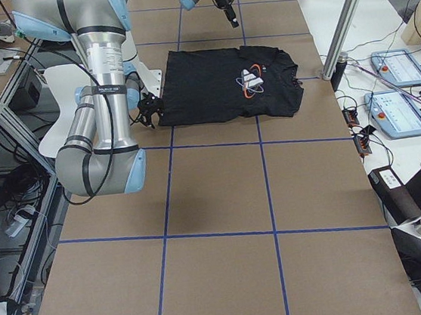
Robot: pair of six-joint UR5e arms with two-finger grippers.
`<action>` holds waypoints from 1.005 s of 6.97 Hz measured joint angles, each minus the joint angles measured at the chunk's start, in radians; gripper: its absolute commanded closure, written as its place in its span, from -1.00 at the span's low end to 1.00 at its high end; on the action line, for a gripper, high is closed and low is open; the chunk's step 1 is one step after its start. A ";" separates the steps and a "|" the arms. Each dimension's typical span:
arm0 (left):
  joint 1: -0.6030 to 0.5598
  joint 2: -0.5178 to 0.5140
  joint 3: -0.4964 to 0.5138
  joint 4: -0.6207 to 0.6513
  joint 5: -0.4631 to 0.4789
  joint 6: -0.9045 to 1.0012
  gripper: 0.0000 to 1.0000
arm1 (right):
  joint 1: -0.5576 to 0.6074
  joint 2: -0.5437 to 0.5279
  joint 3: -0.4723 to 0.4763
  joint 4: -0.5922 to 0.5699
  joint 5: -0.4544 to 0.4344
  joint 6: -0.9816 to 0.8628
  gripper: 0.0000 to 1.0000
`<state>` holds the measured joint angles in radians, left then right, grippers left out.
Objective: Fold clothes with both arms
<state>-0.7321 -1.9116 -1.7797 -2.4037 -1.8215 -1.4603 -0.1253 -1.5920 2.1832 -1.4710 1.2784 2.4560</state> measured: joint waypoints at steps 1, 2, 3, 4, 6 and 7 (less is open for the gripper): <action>0.002 0.001 0.000 0.000 0.003 0.000 -1.00 | -0.001 0.000 -0.001 0.000 -0.002 0.000 0.14; 0.004 0.004 0.000 0.000 0.005 0.000 -1.00 | -0.001 0.001 -0.001 0.000 -0.004 0.000 0.63; 0.006 0.010 0.000 0.000 0.010 0.000 -1.00 | -0.004 0.001 -0.002 0.000 -0.006 0.001 1.00; 0.010 0.015 -0.001 0.000 0.019 0.000 -1.00 | -0.007 -0.001 -0.002 0.000 -0.013 0.001 1.00; 0.013 0.026 -0.010 0.000 0.022 -0.002 -0.99 | -0.019 -0.003 0.001 0.000 -0.029 0.001 1.00; 0.019 0.046 -0.041 0.024 0.019 -0.026 -0.99 | -0.021 -0.004 0.009 0.000 -0.033 0.001 1.00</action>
<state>-0.7129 -1.8652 -1.8208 -2.3802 -1.8028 -1.4863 -0.1463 -1.5965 2.1924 -1.4711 1.2454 2.4570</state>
